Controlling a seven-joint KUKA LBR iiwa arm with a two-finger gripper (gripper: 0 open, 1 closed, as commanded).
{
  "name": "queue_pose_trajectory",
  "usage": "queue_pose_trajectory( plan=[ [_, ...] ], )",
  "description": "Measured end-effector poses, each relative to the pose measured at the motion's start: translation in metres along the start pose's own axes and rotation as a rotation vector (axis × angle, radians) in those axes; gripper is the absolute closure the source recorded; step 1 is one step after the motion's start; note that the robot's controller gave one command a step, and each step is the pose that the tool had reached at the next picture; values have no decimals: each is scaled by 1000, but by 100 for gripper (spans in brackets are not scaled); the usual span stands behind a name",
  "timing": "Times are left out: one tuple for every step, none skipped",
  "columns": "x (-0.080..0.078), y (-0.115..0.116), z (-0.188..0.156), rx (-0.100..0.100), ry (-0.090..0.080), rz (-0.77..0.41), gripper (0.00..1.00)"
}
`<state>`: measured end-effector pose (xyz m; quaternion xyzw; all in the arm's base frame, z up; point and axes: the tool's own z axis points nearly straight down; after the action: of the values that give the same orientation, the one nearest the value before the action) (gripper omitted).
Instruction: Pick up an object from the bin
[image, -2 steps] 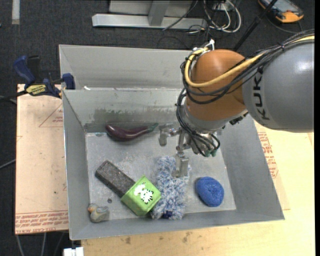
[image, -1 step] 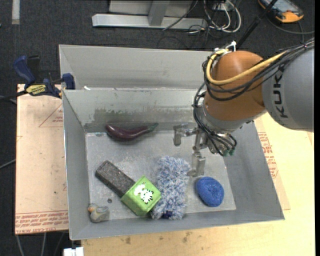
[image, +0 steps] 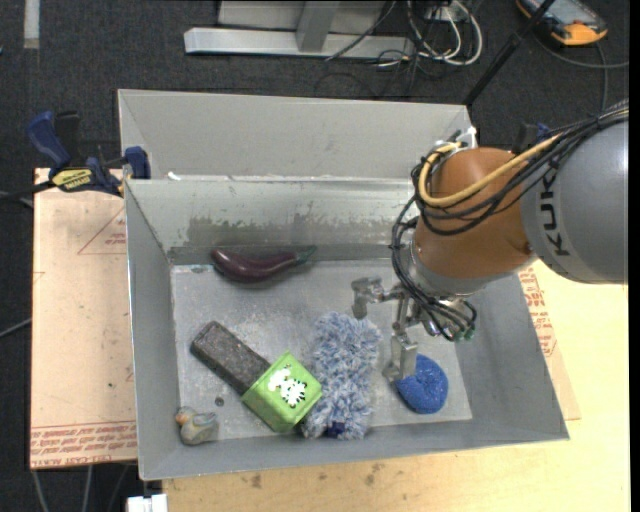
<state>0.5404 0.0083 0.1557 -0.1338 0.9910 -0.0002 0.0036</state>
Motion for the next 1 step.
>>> queue_pose_trajectory(
  plan=[
    [0, 0, 41, -2, 7, -96, 0]
  ],
)
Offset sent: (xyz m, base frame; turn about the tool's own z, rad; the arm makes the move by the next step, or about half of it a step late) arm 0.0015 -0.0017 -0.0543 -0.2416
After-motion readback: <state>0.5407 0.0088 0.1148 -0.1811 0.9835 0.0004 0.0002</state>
